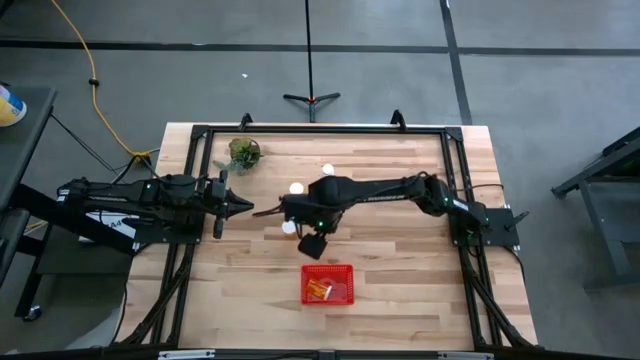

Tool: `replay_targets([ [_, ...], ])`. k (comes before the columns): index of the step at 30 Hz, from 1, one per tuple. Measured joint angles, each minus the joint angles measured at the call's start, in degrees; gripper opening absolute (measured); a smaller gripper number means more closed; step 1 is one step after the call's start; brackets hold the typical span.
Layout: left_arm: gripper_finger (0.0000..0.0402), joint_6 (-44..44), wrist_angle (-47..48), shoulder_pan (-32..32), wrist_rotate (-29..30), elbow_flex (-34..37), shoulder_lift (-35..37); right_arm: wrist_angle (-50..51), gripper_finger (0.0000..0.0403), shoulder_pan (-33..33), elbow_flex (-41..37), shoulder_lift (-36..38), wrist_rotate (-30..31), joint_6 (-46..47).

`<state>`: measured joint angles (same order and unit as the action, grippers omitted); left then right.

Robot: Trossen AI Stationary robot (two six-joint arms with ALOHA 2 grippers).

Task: Pick and place pill bottles into a basket
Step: Put the orange pill bottle into the red bin

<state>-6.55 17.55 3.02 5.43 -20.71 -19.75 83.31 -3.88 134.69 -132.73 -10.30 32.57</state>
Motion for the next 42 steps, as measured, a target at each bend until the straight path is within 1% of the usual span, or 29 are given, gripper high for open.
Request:
replay_targets([
  [4,0.006,0.0,0.0,0.0,0.0,0.0,0.0,1.4,0.0259,1.4,-0.1,0.1,1.7,-2.8],
  [7,0.006,0.0,0.0,0.0,0.0,0.0,0.0,0.7,0.0259,2.2,-0.1,0.1,4.8,-4.0],
  [11,0.006,0.0,0.0,0.0,0.0,0.0,0.0,0.0,0.0259,2.9,-0.1,0.1,4.5,-4.8],
  [14,0.006,0.0,0.0,0.0,0.0,0.0,0.0,-3.3,0.0259,3.1,-1.2,0.1,5.3,-7.3],
  [21,0.006,0.0,0.0,0.0,0.0,0.0,0.0,-4.9,0.0261,3.5,-3.7,-0.1,5.7,-7.2],
  [31,0.006,-1.2,0.0,0.0,-0.1,0.0,0.0,-4.5,0.0294,4.4,-3.7,-0.1,6.3,-7.2],
  [36,0.006,-1.2,-0.1,0.0,-0.1,0.0,0.0,-4.7,0.0304,4.6,-6.9,-0.1,5.6,-5.8],
  [40,0.006,-1.3,-0.1,0.0,-0.1,0.0,0.0,-5.0,0.0305,4.6,-11.0,-0.1,5.5,-5.4],
  [42,0.006,-1.3,-0.1,0.0,-0.1,0.0,0.0,-5.1,0.0305,4.6,-11.9,-0.2,5.3,-5.5],
])
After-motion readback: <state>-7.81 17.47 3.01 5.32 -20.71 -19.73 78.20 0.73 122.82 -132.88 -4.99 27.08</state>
